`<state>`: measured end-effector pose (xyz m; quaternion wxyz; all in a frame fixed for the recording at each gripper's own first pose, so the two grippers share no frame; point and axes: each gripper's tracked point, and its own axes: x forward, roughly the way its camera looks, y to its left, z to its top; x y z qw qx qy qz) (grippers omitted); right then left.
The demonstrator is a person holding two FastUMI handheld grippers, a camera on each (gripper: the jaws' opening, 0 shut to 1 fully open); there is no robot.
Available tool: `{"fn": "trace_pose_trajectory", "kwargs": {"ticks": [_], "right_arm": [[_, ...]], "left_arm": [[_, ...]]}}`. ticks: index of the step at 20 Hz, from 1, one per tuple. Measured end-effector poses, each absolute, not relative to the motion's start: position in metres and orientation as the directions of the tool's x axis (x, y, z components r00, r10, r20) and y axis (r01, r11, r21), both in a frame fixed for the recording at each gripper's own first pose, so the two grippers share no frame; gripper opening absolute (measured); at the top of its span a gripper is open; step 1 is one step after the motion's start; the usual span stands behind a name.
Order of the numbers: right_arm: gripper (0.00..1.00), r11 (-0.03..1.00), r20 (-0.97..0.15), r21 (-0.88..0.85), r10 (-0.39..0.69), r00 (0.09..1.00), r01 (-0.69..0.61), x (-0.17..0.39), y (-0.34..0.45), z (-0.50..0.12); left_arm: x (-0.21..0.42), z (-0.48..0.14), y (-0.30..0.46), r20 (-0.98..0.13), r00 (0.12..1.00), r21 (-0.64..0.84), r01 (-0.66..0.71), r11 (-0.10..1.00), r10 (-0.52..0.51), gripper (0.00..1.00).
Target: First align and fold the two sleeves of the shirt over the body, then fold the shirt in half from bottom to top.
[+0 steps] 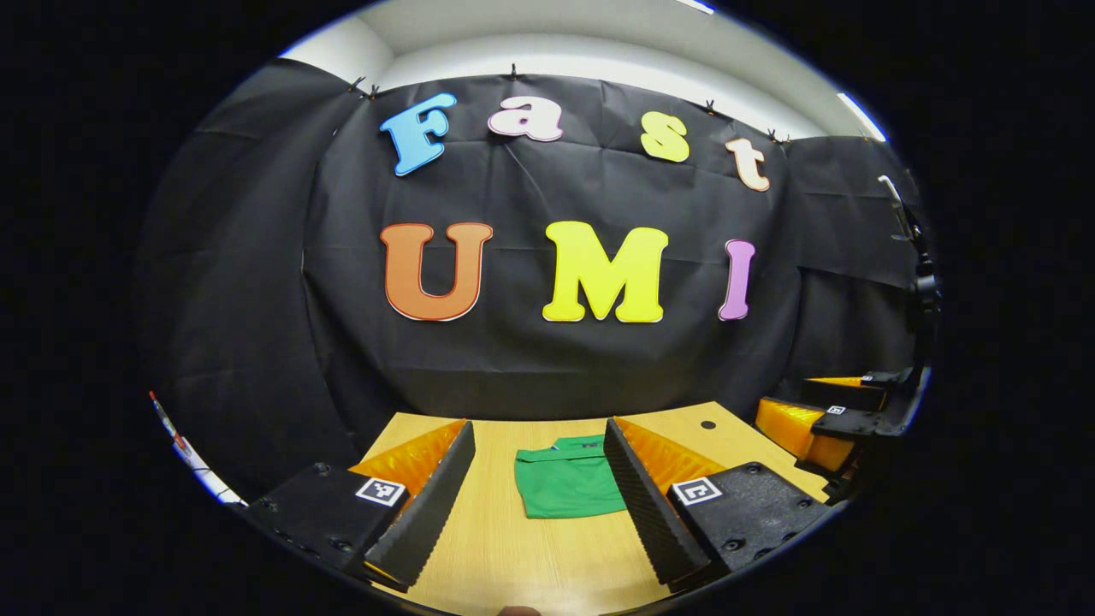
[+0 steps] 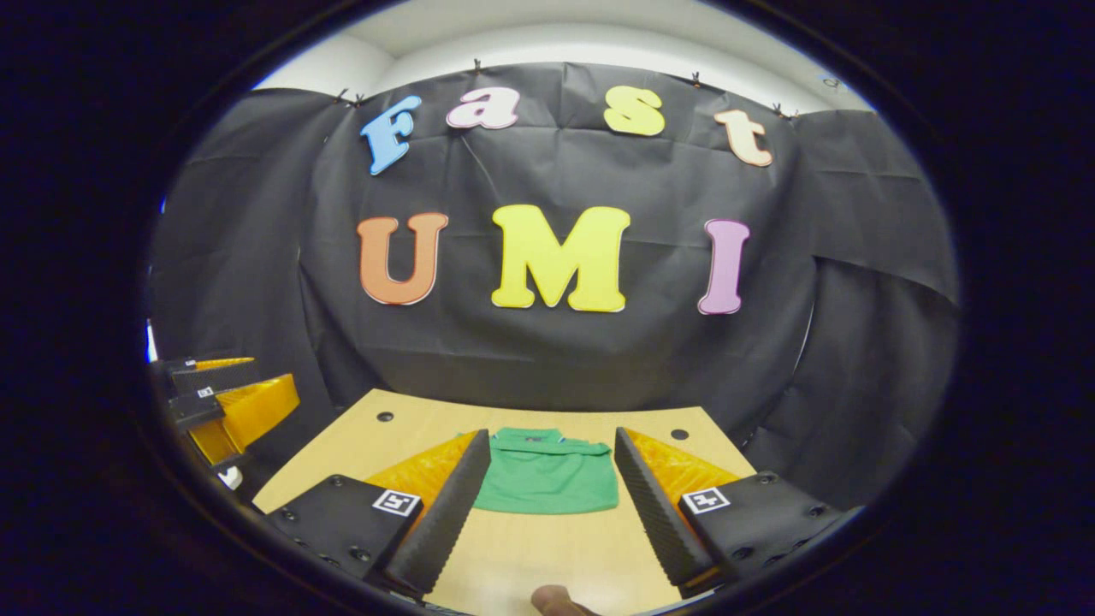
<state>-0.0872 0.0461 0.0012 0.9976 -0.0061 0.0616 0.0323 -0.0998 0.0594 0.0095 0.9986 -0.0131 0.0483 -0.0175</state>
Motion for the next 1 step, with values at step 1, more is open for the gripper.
{"fn": "trace_pose_trajectory", "kwargs": {"ticks": [1], "right_arm": [[0.95,0.997,-0.119,-0.009,0.072,0.990,-0.073,-0.0866,0.0499,0.0033]], "left_arm": [[-0.1000,0.0095,0.0604,-0.091,0.995,-0.017,0.032,0.999,-0.034,0.98]]}}
